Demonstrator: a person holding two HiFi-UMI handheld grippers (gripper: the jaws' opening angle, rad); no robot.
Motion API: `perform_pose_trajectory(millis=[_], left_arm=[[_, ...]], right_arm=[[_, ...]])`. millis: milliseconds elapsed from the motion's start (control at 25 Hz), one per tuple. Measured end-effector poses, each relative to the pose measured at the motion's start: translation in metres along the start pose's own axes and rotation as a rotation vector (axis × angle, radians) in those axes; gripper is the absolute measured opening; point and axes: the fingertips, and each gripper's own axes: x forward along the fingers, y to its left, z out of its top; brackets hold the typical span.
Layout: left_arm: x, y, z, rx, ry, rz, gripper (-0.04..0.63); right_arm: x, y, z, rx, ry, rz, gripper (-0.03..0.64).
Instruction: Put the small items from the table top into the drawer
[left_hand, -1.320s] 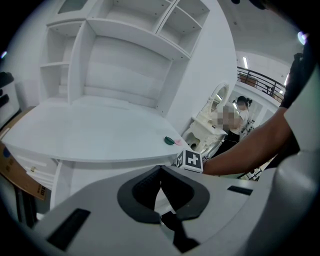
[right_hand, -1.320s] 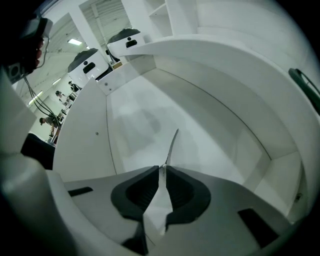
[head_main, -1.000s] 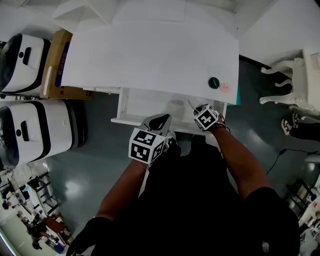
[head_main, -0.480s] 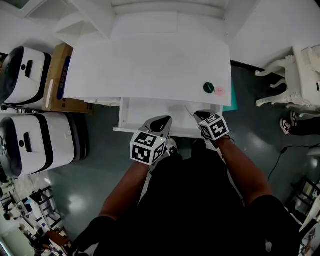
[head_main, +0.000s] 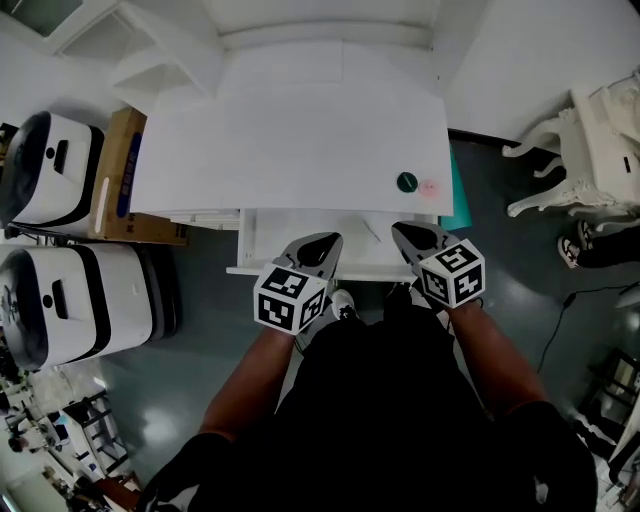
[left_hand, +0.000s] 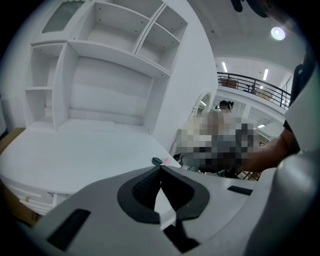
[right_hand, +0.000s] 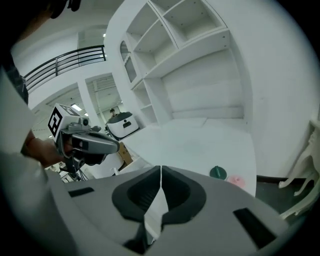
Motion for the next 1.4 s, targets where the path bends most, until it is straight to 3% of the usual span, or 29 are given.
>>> perform_pose_trajectory(millis=[480, 960, 1200, 1400], left_arm=[[-0.001, -0.022, 0.017, 0.05, -0.013, -0.033, 0.009], [0.0, -0.031, 0.017, 0.094, -0.007, -0.033, 0.009], [0.003, -0.032, 0.015, 0.058, -0.023, -0.048, 0.009], [0.007, -0.031, 0.015, 0.076, -0.019, -0.03, 0.011]], right_arm=[[-0.039, -0.003, 0.007, -0.017, -0.07, -0.066, 0.032], [-0.046, -0.009, 0.0, 0.015, -0.066, -0.095, 0.034], [-0.044, -0.012, -0.005, 0.019, -0.06, -0.098, 0.034], [-0.043, -0.014, -0.005, 0.018, -0.057, -0.101, 0.034]])
